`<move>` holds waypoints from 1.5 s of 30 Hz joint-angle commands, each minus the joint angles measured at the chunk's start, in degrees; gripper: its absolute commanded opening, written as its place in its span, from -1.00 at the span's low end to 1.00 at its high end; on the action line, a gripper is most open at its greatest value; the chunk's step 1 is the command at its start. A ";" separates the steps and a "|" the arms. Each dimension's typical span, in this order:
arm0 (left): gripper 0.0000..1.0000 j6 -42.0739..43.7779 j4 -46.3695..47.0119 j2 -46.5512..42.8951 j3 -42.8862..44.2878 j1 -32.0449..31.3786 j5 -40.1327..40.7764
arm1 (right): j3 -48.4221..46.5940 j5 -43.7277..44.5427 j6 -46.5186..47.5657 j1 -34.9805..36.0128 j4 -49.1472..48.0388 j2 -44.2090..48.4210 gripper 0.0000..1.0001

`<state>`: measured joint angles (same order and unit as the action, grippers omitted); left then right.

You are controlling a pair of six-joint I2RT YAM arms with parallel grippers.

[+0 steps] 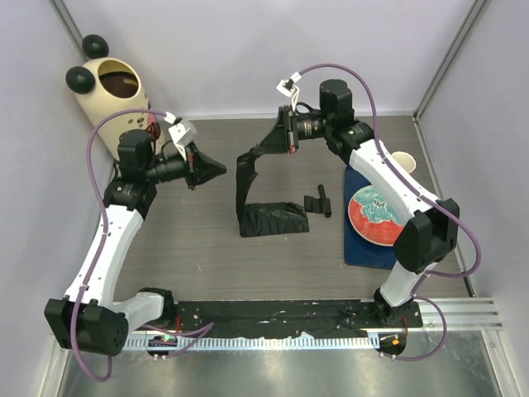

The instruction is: Put the trash bags into the trash bin

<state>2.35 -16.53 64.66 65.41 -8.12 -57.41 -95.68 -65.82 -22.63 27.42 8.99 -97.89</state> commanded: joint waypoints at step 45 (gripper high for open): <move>-1.00 -17.81 24.61 -0.42 -1.60 -6.03 -8.16 | 0.75 -1.24 4.97 0.09 -3.18 6.21 0.02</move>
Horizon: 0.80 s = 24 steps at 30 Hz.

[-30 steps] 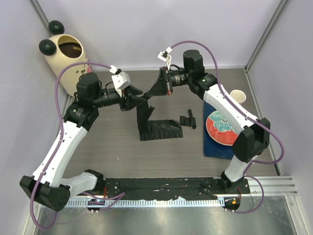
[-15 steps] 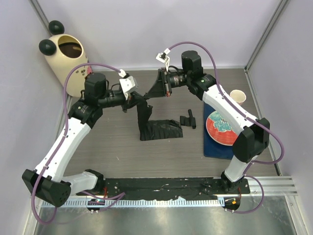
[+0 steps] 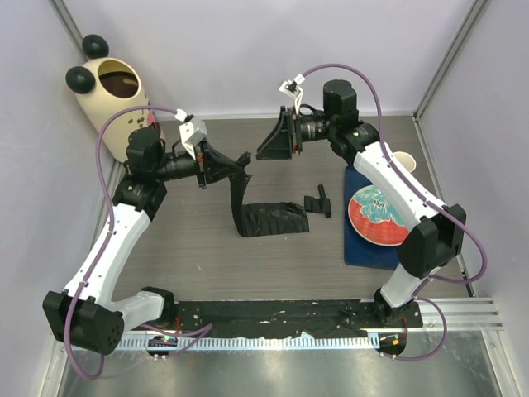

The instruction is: Put the trash bags into the trash bin

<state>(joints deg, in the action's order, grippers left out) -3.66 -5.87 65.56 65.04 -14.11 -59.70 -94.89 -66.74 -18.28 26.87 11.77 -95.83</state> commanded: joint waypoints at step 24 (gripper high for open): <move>-0.76 -11.12 8.00 -1.92 -0.17 1.71 -6.30 | -1.70 9.59 21.43 5.12 5.01 7.23 -0.99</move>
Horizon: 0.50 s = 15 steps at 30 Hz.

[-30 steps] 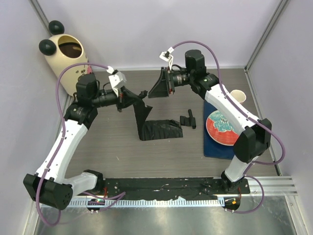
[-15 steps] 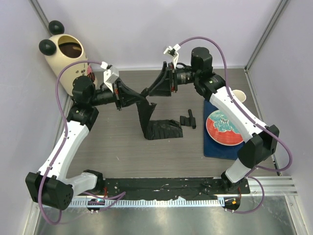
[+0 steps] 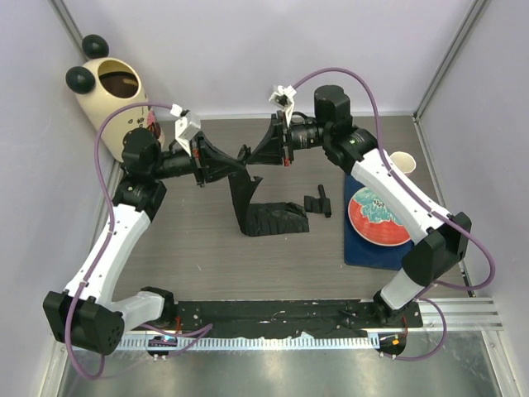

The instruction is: Put the trash bags into the trash bin

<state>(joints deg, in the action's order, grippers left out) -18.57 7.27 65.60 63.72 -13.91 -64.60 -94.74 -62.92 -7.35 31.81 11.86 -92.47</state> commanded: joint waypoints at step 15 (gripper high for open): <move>0.25 19.97 -21.77 -1.37 9.12 -0.14 8.08 | -0.62 7.01 26.33 1.76 13.19 6.33 -0.99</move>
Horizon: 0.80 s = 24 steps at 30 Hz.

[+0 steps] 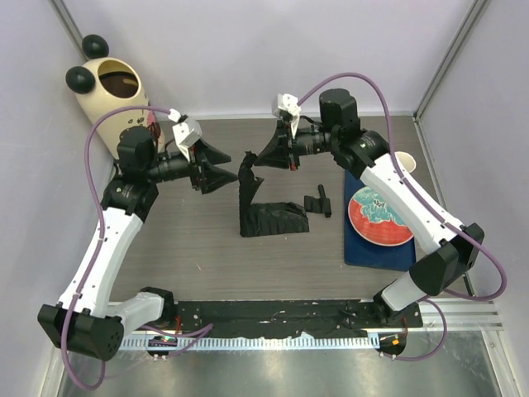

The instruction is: Put the trash bags into the trash bin

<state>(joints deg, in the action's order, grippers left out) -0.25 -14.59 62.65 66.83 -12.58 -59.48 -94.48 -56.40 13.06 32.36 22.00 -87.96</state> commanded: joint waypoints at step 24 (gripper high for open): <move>-0.86 3.68 -3.96 6.87 12.10 -6.76 -2.74 | -2.20 1.91 9.70 2.36 7.00 2.18 -0.99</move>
<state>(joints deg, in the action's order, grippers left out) 2.85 -18.68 70.28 77.80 -19.64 -58.76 -95.09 -54.83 21.82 34.46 29.23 -87.99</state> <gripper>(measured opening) 0.136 0.029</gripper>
